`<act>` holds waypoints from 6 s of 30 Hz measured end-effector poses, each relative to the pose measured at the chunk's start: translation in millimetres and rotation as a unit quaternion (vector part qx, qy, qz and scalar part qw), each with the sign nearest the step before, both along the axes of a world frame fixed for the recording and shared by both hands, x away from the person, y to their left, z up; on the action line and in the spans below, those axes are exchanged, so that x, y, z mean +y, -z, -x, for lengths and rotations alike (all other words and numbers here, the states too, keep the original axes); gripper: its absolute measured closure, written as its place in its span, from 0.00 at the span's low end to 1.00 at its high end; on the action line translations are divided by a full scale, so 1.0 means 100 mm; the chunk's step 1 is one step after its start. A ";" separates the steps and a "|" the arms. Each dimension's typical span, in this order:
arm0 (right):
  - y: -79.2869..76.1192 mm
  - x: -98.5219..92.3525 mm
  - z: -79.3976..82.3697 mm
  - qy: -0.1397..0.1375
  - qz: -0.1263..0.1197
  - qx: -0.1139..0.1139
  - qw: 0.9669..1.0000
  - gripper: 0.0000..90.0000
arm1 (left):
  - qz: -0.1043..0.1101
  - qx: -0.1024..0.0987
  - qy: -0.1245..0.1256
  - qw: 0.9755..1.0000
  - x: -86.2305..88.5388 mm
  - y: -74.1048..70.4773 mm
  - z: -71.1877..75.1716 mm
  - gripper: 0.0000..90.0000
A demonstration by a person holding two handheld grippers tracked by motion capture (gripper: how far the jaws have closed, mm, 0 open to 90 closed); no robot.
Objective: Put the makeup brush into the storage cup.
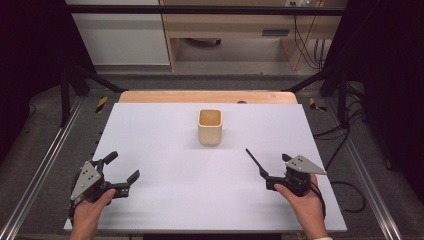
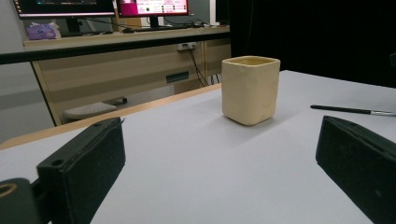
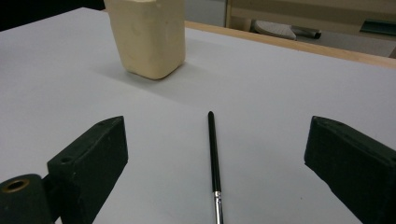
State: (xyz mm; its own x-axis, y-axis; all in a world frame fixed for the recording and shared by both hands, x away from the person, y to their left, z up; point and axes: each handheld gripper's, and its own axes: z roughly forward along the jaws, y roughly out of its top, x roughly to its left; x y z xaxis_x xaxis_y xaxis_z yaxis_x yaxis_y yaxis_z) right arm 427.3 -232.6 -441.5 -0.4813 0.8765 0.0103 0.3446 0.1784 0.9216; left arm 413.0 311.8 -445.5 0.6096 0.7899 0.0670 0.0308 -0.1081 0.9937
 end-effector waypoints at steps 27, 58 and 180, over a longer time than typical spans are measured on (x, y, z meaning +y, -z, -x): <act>-0.08 0.23 -0.35 -0.041 0.097 0.133 0.985 0.07 | 0.000 -0.002 -0.003 1.000 0.04 -0.01 0.01 0.01; -0.05 0.29 -0.63 -0.039 0.118 0.189 0.974 0.09 | 0.002 -0.002 -0.002 1.000 0.03 -0.01 0.03 0.01; 0.14 0.26 -0.59 -0.056 0.128 0.256 0.956 0.93 | -0.032 -0.003 0.009 0.999 -0.04 -0.01 0.05 0.02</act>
State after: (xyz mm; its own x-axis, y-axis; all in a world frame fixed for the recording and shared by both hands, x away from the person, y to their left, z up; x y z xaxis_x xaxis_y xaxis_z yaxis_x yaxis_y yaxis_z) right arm 486.3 -206.4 -455.5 -0.5614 0.8251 0.0627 0.7051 0.4374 0.5582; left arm 408.2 308.2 -444.9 0.6237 0.7723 0.1203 0.0227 -0.1717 0.9849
